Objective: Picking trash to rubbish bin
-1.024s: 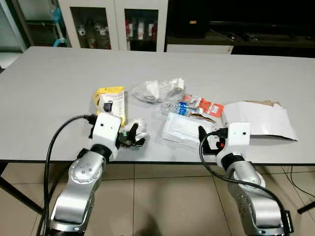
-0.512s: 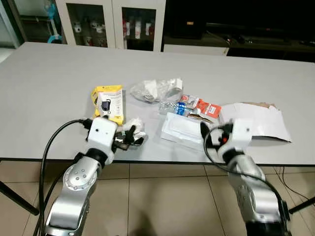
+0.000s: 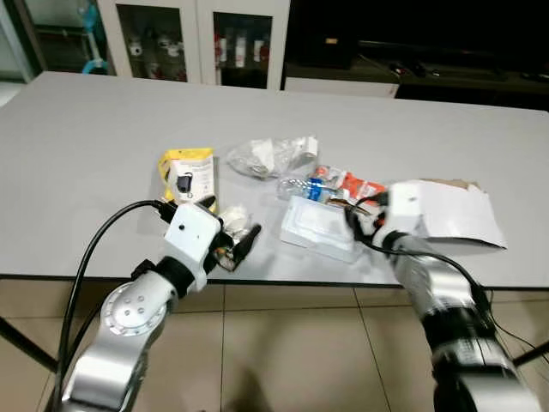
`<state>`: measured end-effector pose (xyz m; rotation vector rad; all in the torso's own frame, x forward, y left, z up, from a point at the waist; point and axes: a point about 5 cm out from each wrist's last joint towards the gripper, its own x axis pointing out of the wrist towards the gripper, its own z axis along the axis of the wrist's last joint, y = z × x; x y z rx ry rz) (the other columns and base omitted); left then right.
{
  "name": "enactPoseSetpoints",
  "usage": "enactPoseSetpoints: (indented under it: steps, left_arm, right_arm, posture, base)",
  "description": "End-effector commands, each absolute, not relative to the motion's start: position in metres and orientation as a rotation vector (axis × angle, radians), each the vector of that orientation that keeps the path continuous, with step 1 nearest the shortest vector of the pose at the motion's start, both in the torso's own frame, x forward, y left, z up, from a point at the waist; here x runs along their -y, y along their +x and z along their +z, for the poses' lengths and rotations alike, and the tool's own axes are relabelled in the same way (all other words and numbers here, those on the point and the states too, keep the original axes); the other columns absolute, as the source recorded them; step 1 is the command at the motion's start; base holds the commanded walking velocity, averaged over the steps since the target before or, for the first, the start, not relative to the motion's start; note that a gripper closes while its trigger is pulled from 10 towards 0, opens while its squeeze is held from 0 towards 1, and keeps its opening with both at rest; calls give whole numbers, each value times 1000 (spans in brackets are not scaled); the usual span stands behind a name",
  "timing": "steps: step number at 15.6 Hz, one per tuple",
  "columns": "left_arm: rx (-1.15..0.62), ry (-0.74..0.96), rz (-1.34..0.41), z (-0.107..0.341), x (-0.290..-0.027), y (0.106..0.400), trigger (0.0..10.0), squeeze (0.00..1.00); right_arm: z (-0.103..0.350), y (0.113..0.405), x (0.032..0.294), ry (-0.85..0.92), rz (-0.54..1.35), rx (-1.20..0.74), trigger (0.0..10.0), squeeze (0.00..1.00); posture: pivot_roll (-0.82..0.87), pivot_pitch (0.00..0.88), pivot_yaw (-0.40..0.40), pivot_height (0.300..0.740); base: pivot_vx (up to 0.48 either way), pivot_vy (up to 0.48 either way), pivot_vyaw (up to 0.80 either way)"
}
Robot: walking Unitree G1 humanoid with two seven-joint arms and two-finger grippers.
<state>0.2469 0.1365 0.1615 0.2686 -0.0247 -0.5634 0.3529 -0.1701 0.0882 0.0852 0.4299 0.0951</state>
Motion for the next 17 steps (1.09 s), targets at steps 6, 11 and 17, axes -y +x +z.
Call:
enactPoseSetpoints:
  steps: [6, 11, 17]
  left_arm:
    - [14, 239, -781, 171, -113, 231, 10000, 0]
    - [3, 259, -775, 172, -114, 233, 10000, 0]
    - [-2, 259, -761, 170, -113, 235, 10000, 0]
  right_arm:
    - [74, 355, 182, 121, 30, -605, 10000, 0]
    - [64, 347, 199, 214, 16, -693, 0, 0]
    - [53, 337, 209, 280, 25, -739, 0, 0]
  posture:
    - [35, 0, -98, 740]
    - [40, 0, -109, 740]
    - [28, 0, -117, 740]
  base:
    - [0, 0, 0]
    - [0, 0, 0]
    - [0, 0, 0]
